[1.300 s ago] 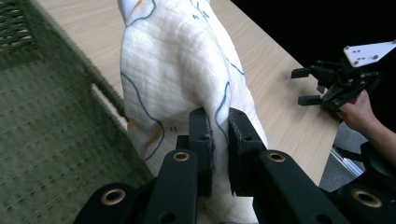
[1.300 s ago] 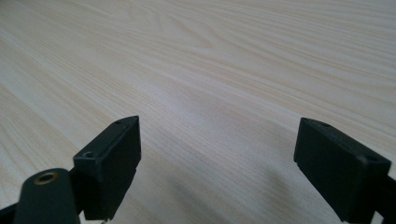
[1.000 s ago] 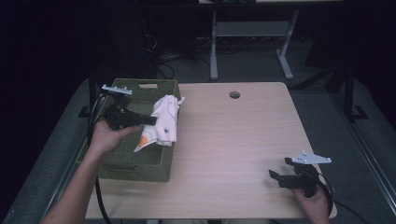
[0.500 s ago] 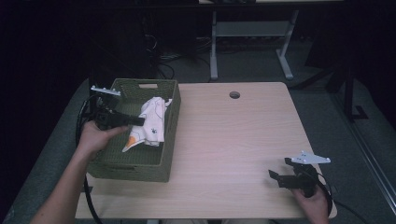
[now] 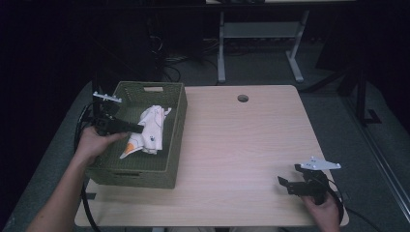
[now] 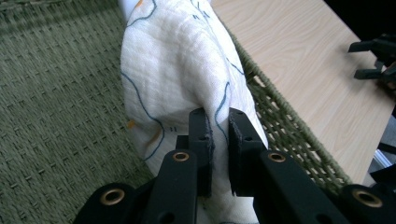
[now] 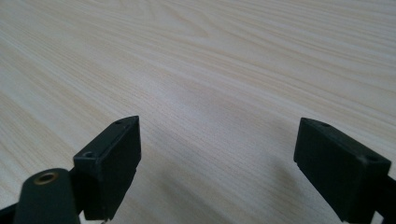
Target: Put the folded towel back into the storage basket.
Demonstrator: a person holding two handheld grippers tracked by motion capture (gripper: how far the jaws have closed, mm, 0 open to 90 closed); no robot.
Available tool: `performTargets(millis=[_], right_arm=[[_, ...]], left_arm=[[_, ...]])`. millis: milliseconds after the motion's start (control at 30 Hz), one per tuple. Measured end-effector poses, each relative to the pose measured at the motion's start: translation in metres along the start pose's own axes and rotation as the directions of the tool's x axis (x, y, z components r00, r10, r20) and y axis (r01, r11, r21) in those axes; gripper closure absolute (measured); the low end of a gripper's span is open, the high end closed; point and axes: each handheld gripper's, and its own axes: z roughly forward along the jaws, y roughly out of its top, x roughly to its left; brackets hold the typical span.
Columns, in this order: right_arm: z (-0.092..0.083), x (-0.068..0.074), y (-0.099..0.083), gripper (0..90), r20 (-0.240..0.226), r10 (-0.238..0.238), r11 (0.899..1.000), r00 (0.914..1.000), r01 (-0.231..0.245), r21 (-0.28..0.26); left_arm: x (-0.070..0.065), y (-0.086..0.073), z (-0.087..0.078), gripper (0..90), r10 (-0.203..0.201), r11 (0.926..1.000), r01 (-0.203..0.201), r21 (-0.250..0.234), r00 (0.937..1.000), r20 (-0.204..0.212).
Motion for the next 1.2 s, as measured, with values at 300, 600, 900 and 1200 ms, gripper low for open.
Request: performTargets(millis=[300, 600, 900, 1200], right_arm=[[-0.001, -0.001, -0.001, 14.5, 0.004, 0.006, 1.0, 1.0, -0.006, -0.001], [0.0, -0.002, 0.0, 14.5, 0.0, 0.008, 1.0, 1.0, -0.008, 0.001], [-0.002, -0.002, 0.0, 14.4, -0.004, 0.007, 1.0, 1.0, -0.007, -0.009], [-0.003, -0.002, 0.0, 14.5, -0.004, 0.005, 1.0, 1.0, -0.005, -0.011]], left_arm=[[0.01, 0.0, 0.024, 81.3, 0.028, 0.9913, -0.025, 0.129, 0.9994, -0.022], [0.014, 0.001, 0.053, 57.8, 0.141, 0.961, -0.082, 0.264, 0.9671, -0.212], [0.018, 0.0, 0.066, 51.8, 0.128, 0.9503, -0.041, 0.309, 0.9555, -0.266], [0.026, -0.004, 0.077, 75.4, 0.112, 0.9279, -0.009, 0.373, 0.9602, -0.256]])
